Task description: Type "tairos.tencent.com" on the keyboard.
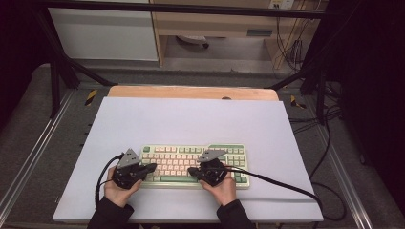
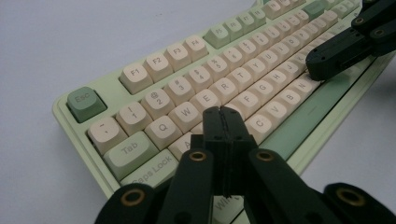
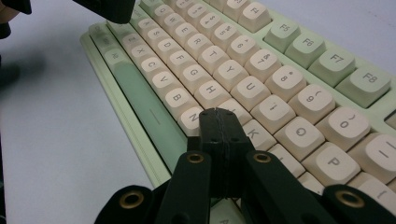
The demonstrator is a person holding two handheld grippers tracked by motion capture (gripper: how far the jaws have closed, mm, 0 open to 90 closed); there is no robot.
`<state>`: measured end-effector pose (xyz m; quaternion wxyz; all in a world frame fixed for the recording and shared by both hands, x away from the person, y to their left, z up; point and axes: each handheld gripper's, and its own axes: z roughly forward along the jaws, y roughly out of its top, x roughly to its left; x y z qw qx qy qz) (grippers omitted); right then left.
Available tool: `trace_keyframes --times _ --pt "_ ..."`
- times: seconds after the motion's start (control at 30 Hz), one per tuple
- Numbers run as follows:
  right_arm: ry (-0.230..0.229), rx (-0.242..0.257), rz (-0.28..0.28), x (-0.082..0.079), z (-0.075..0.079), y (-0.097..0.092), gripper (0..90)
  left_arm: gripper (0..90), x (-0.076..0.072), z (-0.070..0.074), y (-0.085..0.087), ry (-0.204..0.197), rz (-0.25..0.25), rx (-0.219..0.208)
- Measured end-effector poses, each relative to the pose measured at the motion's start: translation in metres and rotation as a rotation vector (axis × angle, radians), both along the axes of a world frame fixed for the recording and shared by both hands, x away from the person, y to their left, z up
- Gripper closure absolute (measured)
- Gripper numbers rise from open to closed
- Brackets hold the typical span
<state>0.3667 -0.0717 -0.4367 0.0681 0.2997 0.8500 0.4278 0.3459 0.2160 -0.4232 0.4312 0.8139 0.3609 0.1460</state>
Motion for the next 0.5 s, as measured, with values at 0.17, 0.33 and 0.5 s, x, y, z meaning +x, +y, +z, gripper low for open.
trace_keyframes --times 0.17,0.33,0.5 --pt "-0.023 0.021 0.0 -0.002 0.007 -0.004 90.0 90.0 0.0 0.001 0.0 -0.003 -0.002 0.0" --pt "-0.06 0.041 -0.033 0.0 0.024 -0.018 86.7 89.8 -0.001 0.004 0.002 -0.01 -0.004 -0.006" --pt "-0.083 0.057 -0.079 0.002 0.034 -0.04 75.3 83.6 -0.001 0.006 0.005 -0.011 0.001 -0.001"
